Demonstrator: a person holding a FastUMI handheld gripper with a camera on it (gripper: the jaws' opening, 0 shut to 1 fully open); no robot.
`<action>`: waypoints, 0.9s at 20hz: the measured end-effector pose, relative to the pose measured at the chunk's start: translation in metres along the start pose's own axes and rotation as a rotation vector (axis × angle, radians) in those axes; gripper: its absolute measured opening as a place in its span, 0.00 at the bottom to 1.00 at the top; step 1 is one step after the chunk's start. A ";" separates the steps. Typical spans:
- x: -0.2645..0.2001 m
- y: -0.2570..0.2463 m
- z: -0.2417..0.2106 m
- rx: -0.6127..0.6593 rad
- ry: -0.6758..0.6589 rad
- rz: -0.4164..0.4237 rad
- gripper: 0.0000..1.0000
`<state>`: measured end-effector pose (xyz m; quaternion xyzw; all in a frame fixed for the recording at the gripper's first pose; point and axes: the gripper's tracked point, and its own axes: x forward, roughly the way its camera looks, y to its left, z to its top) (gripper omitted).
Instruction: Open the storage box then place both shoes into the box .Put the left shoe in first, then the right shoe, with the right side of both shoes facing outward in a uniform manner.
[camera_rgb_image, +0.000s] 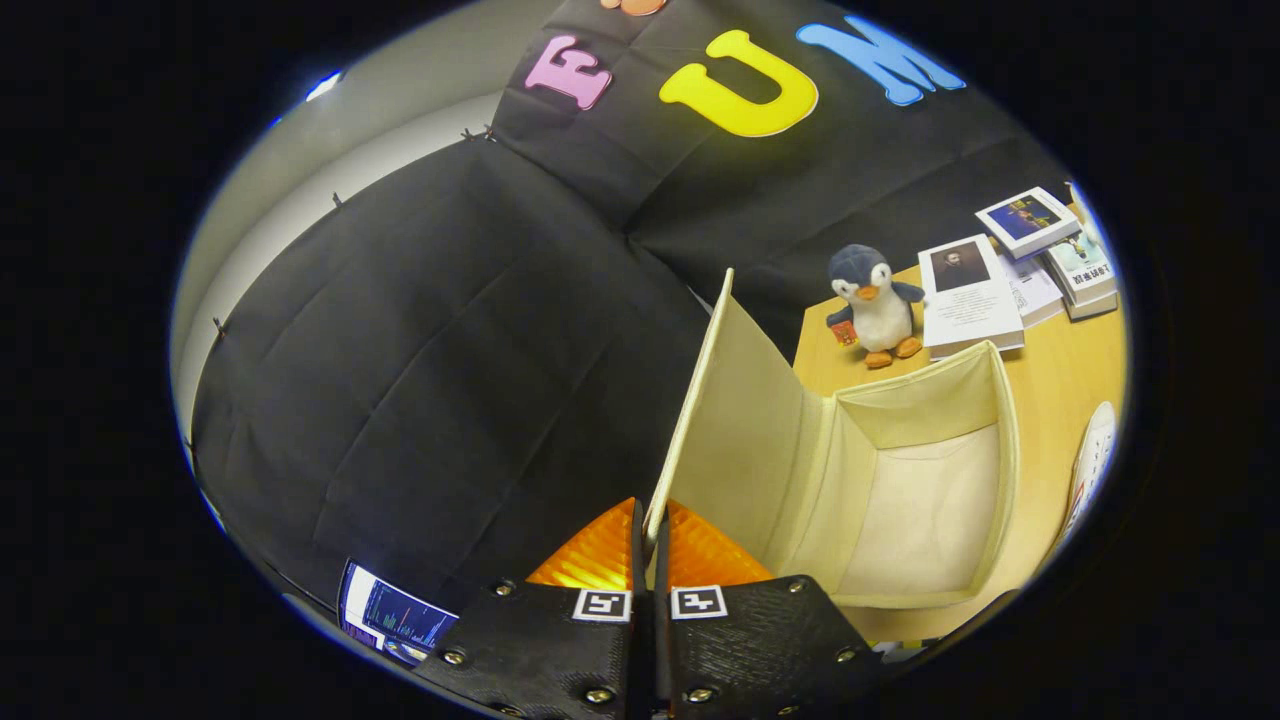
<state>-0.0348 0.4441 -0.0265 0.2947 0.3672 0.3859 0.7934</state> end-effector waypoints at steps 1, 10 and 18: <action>0.005 0.003 -0.001 -0.006 0.006 0.000 0.01; 0.043 0.024 -0.018 -0.181 0.071 0.028 0.20; 0.010 -0.006 0.002 -0.359 0.010 -0.056 0.97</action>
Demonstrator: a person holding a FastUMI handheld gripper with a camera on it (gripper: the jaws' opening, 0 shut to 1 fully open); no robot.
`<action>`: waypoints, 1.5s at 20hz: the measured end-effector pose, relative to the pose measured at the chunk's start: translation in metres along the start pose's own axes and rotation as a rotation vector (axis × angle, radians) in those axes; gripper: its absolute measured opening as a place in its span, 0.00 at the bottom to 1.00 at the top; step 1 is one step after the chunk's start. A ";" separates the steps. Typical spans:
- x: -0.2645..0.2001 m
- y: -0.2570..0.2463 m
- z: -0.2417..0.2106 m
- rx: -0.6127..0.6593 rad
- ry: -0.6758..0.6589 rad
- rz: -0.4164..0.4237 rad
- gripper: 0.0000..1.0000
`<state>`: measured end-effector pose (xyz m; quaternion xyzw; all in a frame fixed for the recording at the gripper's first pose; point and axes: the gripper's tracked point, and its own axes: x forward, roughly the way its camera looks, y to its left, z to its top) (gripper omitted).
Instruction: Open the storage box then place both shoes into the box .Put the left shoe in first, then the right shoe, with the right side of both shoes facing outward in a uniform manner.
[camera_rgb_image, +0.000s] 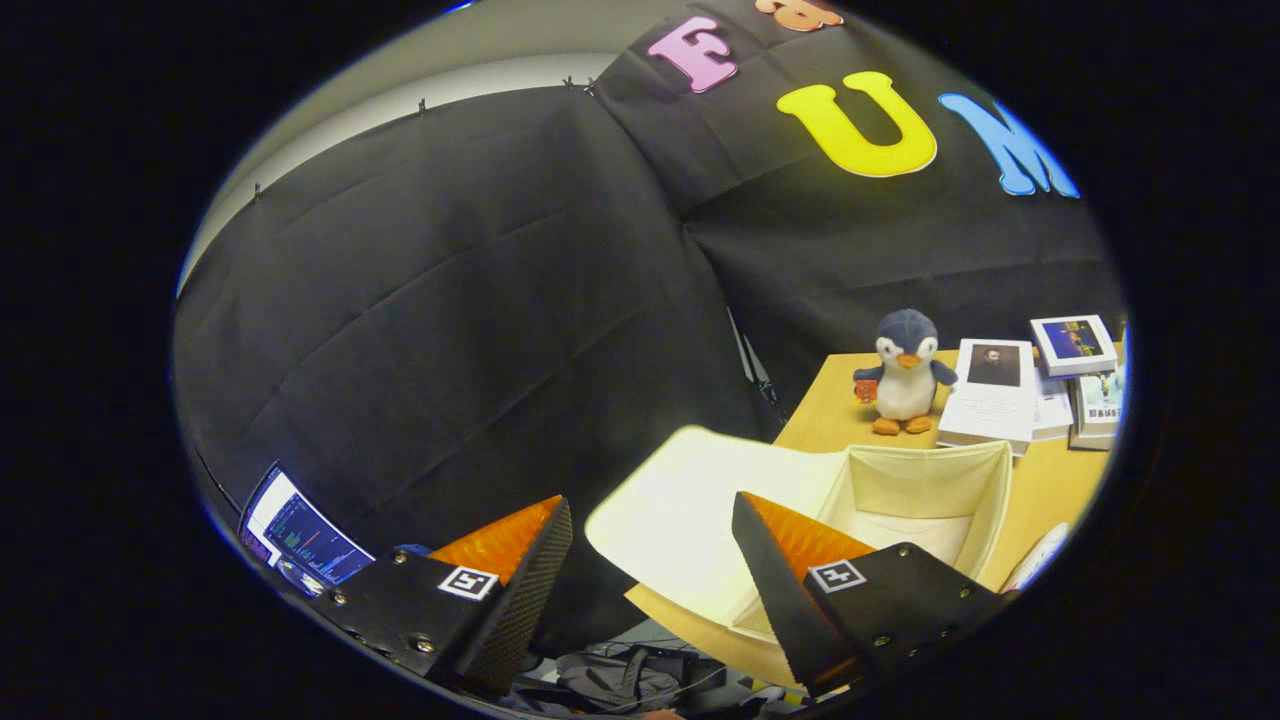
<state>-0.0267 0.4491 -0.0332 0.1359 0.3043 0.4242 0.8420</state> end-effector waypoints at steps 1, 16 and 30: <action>-0.006 -0.010 0.003 -0.011 -0.009 -0.024 0.97; -0.102 -0.168 0.013 -0.047 -0.088 -0.382 0.97; -0.162 -0.288 -0.052 0.009 -0.021 -0.616 0.98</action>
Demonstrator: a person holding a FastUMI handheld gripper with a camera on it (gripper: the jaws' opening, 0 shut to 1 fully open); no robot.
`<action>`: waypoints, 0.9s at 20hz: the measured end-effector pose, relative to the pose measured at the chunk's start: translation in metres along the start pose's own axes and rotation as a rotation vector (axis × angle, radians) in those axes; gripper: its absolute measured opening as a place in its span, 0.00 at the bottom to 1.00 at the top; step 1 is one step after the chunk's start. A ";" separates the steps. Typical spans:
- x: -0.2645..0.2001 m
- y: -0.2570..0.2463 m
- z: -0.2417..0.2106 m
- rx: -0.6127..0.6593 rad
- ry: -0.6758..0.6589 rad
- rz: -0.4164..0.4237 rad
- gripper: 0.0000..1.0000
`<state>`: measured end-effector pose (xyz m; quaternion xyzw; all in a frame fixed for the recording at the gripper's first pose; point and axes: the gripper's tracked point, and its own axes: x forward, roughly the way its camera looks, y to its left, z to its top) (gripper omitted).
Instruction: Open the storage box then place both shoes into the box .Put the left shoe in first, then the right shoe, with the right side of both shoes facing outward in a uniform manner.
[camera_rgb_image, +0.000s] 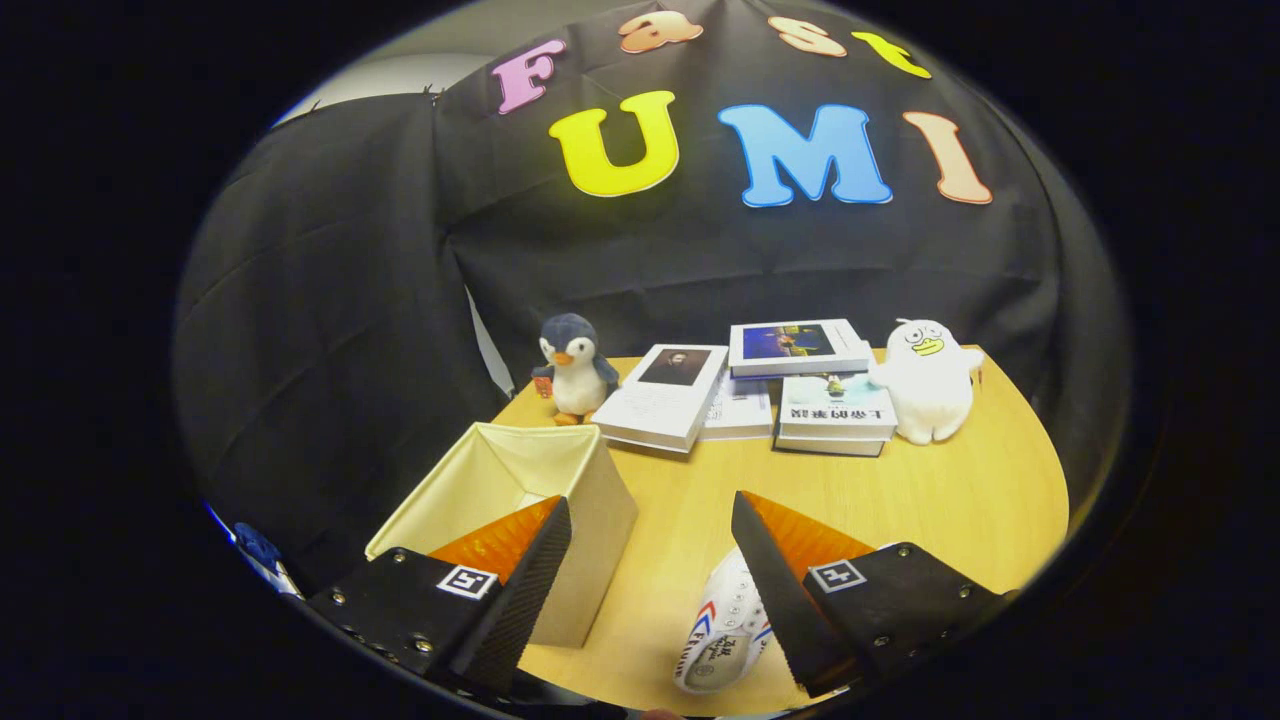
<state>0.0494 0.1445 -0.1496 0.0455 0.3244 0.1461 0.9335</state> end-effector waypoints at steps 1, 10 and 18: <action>0.002 -0.009 -0.007 0.007 0.011 -0.013 0.98; 0.027 -0.061 -0.072 0.063 0.169 -0.069 0.98; 0.044 -0.093 -0.128 0.086 0.306 -0.110 0.98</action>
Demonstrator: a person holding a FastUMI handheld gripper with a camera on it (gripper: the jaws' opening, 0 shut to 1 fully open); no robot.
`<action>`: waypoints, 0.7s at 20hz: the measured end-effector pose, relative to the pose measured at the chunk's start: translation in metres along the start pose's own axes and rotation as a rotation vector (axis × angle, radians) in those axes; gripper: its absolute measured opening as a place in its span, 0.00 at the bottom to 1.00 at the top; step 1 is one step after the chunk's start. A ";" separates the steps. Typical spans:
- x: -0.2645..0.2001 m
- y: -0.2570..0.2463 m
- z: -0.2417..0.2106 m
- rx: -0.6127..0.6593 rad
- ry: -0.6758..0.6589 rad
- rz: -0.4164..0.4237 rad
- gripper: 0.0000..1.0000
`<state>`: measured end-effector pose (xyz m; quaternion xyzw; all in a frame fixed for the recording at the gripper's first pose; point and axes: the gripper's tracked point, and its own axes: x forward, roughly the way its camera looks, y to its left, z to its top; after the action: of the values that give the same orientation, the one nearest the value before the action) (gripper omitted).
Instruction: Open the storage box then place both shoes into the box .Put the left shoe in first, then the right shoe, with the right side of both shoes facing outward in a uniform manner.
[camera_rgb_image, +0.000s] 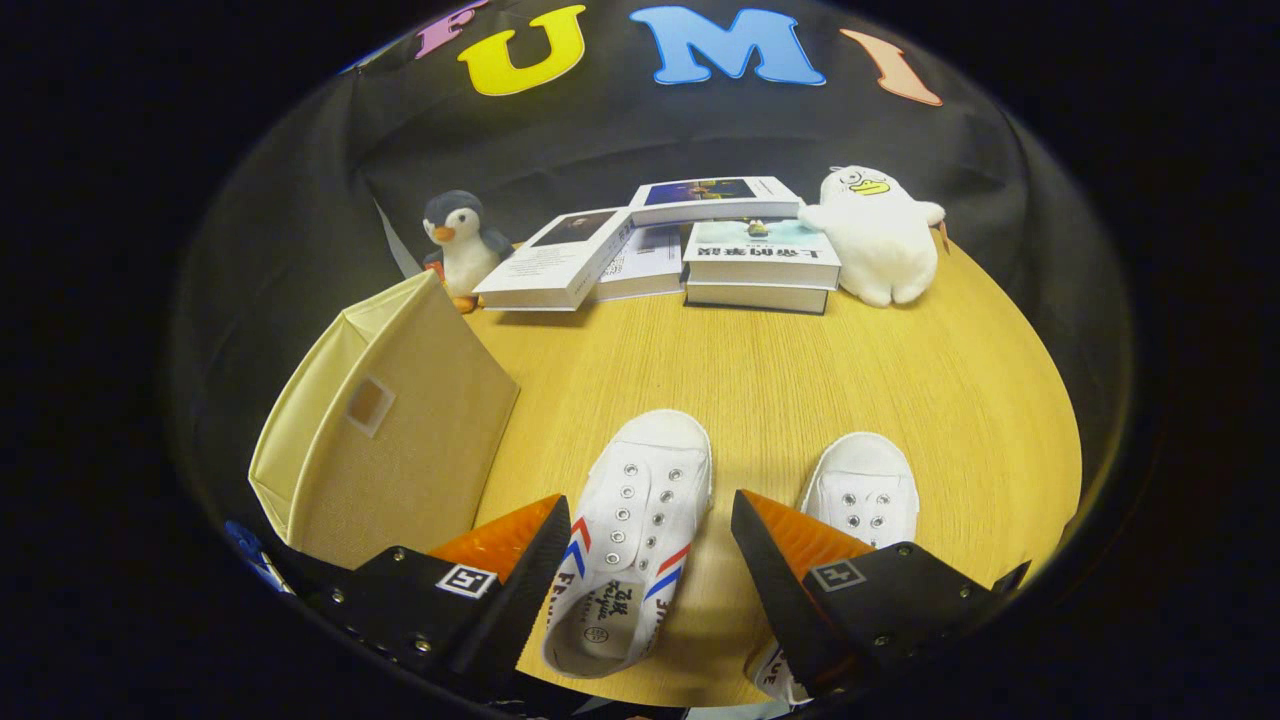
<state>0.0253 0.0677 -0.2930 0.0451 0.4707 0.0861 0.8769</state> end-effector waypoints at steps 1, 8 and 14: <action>0.003 -0.002 -0.004 0.007 0.012 -0.002 0.98; 0.024 -0.015 -0.037 0.031 0.123 -0.029 0.96; 0.031 -0.008 -0.046 0.106 0.164 0.025 0.88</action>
<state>0.0045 0.0656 -0.3452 0.0898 0.5443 0.0754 0.8307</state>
